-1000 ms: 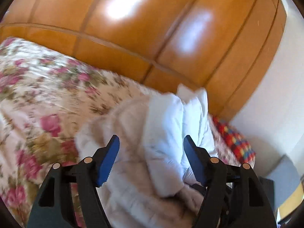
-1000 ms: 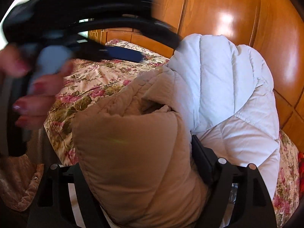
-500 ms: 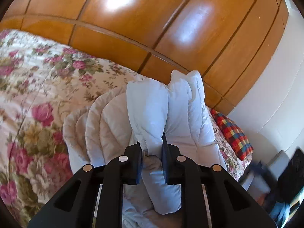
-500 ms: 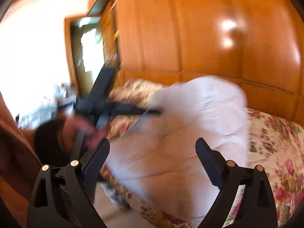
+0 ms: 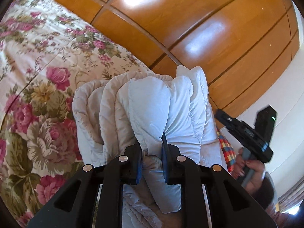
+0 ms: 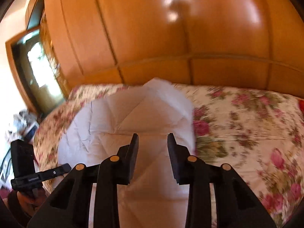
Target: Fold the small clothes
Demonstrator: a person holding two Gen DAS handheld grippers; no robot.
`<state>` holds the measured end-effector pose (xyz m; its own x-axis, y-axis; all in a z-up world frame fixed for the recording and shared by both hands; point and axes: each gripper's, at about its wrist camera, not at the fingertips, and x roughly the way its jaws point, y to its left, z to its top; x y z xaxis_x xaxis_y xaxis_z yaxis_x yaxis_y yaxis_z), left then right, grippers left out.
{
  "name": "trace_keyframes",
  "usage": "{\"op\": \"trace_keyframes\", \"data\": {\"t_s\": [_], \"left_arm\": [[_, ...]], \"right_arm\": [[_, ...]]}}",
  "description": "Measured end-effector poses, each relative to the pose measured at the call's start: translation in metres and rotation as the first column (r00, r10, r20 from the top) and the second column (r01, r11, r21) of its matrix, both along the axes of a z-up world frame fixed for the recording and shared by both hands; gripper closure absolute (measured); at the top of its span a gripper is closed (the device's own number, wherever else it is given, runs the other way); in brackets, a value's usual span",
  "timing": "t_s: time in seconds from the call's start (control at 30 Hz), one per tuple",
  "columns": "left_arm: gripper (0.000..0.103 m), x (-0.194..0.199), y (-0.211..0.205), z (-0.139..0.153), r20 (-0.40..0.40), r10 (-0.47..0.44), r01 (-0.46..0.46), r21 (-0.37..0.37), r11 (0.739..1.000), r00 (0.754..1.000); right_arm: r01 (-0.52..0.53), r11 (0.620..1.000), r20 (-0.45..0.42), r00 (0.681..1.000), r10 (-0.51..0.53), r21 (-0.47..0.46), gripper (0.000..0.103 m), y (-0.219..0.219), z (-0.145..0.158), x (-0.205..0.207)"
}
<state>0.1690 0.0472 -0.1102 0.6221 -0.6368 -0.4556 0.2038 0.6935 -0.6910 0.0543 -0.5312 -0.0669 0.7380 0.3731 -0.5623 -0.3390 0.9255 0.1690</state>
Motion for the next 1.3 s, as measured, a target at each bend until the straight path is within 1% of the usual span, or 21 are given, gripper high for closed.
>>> {"op": "trace_keyframes", "data": {"t_s": [0.13, 0.23, 0.3, 0.37, 0.43, 0.5, 0.6, 0.7, 0.77, 0.83, 0.93, 0.97, 1.0, 1.07, 1.1, 1.13, 1.2, 1.23, 1.27, 1.3], "left_arm": [[0.087, -0.002, 0.01, -0.005, -0.008, 0.022, -0.022, 0.003, 1.0, 1.0], [0.087, -0.006, 0.022, -0.013, -0.02, 0.052, -0.052, 0.013, 0.999, 0.998], [0.087, -0.009, 0.029, -0.02, -0.027, 0.068, -0.068, 0.013, 0.998, 0.997], [0.087, -0.012, 0.032, -0.026, -0.027, 0.076, -0.076, 0.02, 0.997, 0.997], [0.087, -0.013, 0.032, -0.028, -0.012, 0.081, -0.081, 0.045, 0.996, 0.997], [0.085, -0.014, 0.032, -0.028, -0.002, 0.082, -0.082, 0.064, 0.995, 0.997], [0.084, -0.017, 0.032, -0.024, 0.007, 0.092, -0.092, 0.061, 0.994, 0.996], [0.084, -0.027, 0.034, -0.008, 0.047, 0.128, -0.131, 0.086, 0.988, 0.991], [0.084, -0.037, 0.034, 0.014, 0.109, 0.164, -0.177, 0.126, 0.976, 0.98], [0.084, -0.045, 0.032, 0.034, 0.17, 0.18, -0.206, 0.148, 0.967, 0.969], [0.084, -0.047, 0.019, 0.061, 0.239, 0.17, -0.215, 0.175, 0.961, 0.956], [0.084, -0.048, 0.015, 0.07, 0.263, 0.167, -0.216, 0.172, 0.961, 0.95], [0.084, -0.048, 0.012, 0.076, 0.284, 0.169, -0.223, 0.168, 0.96, 0.944], [0.084, -0.054, 0.007, 0.092, 0.351, 0.191, -0.265, 0.176, 0.948, 0.917], [0.084, -0.056, 0.005, 0.097, 0.375, 0.19, -0.27, 0.174, 0.947, 0.907], [0.084, -0.054, 0.0, 0.102, 0.386, 0.168, -0.253, 0.181, 0.95, 0.907], [0.084, -0.044, -0.011, 0.101, 0.359, 0.131, -0.229, 0.244, 0.942, 0.924], [0.084, -0.037, -0.018, 0.095, 0.331, 0.115, -0.214, 0.28, 0.936, 0.936], [0.084, -0.027, -0.023, 0.086, 0.292, 0.095, -0.186, 0.303, 0.935, 0.952], [0.084, -0.021, -0.026, 0.077, 0.263, 0.086, -0.17, 0.316, 0.933, 0.961]], "right_arm": [[-0.077, 0.99, -0.013, 0.997, 0.076, -0.117, 0.072, 0.041, -0.016, 0.005], [-0.112, 0.982, -0.062, 0.993, 0.103, -0.152, 0.072, 0.064, -0.032, 0.017], [-0.109, 0.973, -0.065, 0.993, 0.098, -0.206, 0.072, 0.078, -0.045, 0.023], [-0.094, 0.959, -0.04, 0.995, 0.087, -0.266, 0.072, 0.092, -0.055, 0.024], [-0.08, 0.96, -0.018, 0.997, 0.078, -0.27, 0.072, 0.094, -0.066, 0.029], [-0.072, 0.969, -0.02, 0.997, 0.069, -0.235, 0.072, 0.089, -0.071, 0.034], [-0.06, 0.973, -0.001, 0.998, 0.062, -0.223, 0.072, 0.084, -0.072, 0.03], [-0.049, 0.972, 0.019, 0.998, 0.055, -0.231, 0.072, 0.084, -0.07, 0.025], [-0.042, 0.97, 0.028, 0.998, 0.051, -0.238, 0.072, 0.085, -0.07, 0.024], [-0.036, 0.969, 0.037, 0.998, 0.047, -0.246, 0.072, 0.086, -0.069, 0.023], [-0.027, 0.966, 0.05, 0.998, 0.041, -0.256, 0.072, 0.088, -0.069, 0.021], [-0.025, 0.966, 0.055, 0.998, 0.04, -0.257, 0.072, 0.088, -0.069, 0.02], [-0.024, 0.966, 0.059, 0.997, 0.04, -0.259, 0.072, 0.088, -0.069, 0.019], [-0.02, 0.966, 0.064, 0.997, 0.038, -0.259, 0.072, 0.089, -0.069, 0.018], [-0.02, 0.967, 0.065, 0.997, 0.038, -0.255, 0.072, 0.088, -0.069, 0.018], [-0.02, 0.968, 0.065, 0.997, 0.037, -0.251, 0.072, 0.088, -0.069, 0.018], [-0.018, 0.968, 0.065, 0.997, 0.035, -0.249, 0.072, 0.089, -0.069, 0.018], [-0.018, 0.968, 0.066, 0.997, 0.035, -0.25, 0.072, 0.089, -0.069, 0.018], [-0.017, 0.968, 0.067, 0.997, 0.035, -0.25, 0.072, 0.088, -0.069, 0.018], [-0.017, 0.968, 0.068, 0.997, 0.035, -0.25, 0.072, 0.088, -0.068, 0.018]]}}
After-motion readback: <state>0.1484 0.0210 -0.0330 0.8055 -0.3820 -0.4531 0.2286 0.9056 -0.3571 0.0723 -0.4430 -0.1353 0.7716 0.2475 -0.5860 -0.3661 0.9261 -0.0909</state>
